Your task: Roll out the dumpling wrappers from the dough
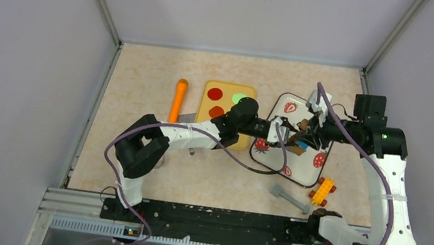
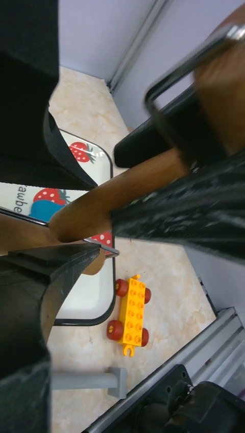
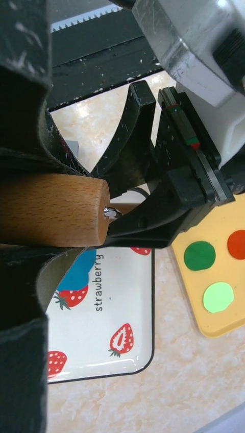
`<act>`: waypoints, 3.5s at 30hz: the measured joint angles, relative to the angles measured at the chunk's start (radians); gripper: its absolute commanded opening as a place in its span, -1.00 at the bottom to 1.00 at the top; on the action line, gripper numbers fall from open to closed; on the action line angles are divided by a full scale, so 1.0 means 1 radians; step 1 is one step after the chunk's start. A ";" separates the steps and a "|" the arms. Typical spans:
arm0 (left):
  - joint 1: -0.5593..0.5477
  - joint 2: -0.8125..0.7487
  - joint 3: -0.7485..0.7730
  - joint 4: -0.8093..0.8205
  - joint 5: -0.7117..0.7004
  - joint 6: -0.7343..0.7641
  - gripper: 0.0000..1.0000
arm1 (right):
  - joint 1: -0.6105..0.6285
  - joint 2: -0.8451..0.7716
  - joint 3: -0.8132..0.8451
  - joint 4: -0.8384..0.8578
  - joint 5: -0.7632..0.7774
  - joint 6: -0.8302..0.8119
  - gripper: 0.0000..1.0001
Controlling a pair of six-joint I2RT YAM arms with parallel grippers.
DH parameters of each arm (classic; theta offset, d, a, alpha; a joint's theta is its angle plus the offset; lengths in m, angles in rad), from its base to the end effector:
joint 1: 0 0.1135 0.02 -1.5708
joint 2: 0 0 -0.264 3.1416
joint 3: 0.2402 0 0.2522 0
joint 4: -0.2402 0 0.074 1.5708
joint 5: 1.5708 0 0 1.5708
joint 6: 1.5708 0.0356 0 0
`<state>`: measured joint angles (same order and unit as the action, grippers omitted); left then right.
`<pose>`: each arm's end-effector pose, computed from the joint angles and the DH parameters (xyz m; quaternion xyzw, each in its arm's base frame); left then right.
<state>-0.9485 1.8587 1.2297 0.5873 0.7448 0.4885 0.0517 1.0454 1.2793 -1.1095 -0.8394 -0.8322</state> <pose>0.2301 -0.3622 0.2669 0.6321 0.3403 -0.4027 0.5679 0.1730 0.0355 0.3819 -0.4927 0.7167 0.2360 0.4334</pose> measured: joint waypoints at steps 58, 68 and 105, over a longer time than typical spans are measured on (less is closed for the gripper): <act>-0.018 -0.045 -0.176 -0.039 -0.285 -0.047 0.34 | 0.164 0.239 0.142 -0.209 0.517 -0.264 -1.00; 0.070 -0.241 -0.338 -0.225 -0.405 -0.308 0.25 | 0.264 0.256 0.043 -0.072 0.698 -0.401 -1.00; 0.361 -0.293 -0.159 -0.707 -0.413 -0.594 0.21 | 0.227 0.282 0.056 0.208 0.885 -0.369 -1.00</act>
<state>-0.5877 1.5658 1.0702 -0.1196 0.3317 -0.1055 0.2783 1.3270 1.3354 -0.9012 0.0452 -1.2011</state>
